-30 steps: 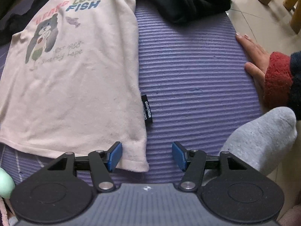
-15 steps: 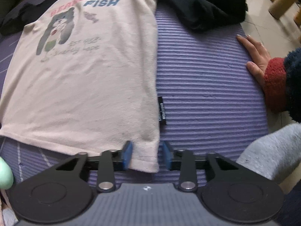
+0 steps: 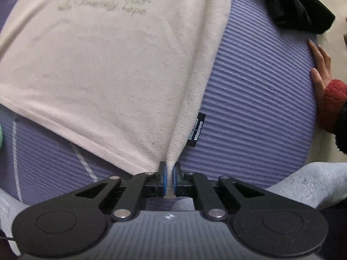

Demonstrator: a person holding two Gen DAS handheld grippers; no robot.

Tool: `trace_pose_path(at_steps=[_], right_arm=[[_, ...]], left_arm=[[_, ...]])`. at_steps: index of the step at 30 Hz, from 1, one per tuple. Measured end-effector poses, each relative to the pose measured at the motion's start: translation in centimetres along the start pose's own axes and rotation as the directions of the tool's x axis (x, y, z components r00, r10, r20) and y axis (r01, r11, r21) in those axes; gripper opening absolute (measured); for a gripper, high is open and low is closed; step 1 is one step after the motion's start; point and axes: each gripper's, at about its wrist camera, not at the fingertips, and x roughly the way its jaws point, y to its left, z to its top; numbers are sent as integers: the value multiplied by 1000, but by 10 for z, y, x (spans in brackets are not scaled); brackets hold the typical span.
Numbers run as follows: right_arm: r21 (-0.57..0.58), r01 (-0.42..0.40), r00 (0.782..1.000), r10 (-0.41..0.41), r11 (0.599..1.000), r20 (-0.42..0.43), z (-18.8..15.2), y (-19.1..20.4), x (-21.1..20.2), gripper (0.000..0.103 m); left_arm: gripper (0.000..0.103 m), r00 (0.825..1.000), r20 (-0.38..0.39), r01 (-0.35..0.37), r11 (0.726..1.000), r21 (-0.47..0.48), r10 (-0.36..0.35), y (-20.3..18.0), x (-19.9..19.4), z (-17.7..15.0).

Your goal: Fold clothes

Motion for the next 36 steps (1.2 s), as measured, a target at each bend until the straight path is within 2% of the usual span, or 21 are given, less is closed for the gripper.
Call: trace_pose_path(at_steps=[3,5,6,8,9,12,13,15,19,20,22,24,25,27,31,34,36], right_arm=[[32,-43,999,44,999,-11,-1,-13,-1,5],[63,-89,996,89,994,1,-2,-23,-2,10],[81,-115,993,114,990,14,-3,-29,-4,13],[112,-143,989,138,983,53,-4,-41,-9,30],[123,-144,988,135,982,80,-4,-47,-13,38],[169,-152,979,124,974,163,1,-65,-25,41],[180,-149,977,117,972,177,3,-69,-26,44],[199,-119,971,72,973,228,12,-74,-34,48],[157,-63,954,14,986,299,28,-69,-41,48],[137,-51,945,4,989,326,31,-66,-47,48],[91,-32,922,-6,995,387,49,-49,-60,48],[20,-10,884,-1,1000,467,68,-26,-78,48],[2,-5,874,3,1000,486,75,-24,-81,48],[-63,15,833,23,998,552,91,-3,-95,48],[-176,65,777,60,982,626,128,44,-110,46],[-250,92,753,97,964,651,162,79,-112,42],[-291,98,736,128,952,665,178,99,-117,41]], left_arm=[[6,1000,-18,-4,999,35,5,-4,0,1],[8,999,-32,5,998,57,-3,-4,1,4],[12,999,-38,14,998,58,-12,-3,2,7],[20,998,-46,39,998,46,-37,1,2,15],[31,998,-48,51,998,41,-49,3,3,18],[66,998,-7,70,998,0,-70,8,-2,30],[72,998,13,65,998,-10,-64,9,-4,35],[78,997,54,48,998,-38,-46,10,-9,50],[87,993,121,28,991,-133,-11,10,-12,84],[88,991,135,26,989,-148,-6,9,-11,87],[88,977,213,27,976,-216,20,13,-7,102],[88,967,250,18,969,-246,45,14,-3,104],[89,958,279,7,963,-270,71,19,-1,106],[91,948,302,-14,958,-285,104,24,2,107],[101,924,326,-95,947,-308,199,39,5,110],[102,891,348,-152,913,-378,292,52,3,111],[102,867,356,-169,879,-445,347,63,0,107]])
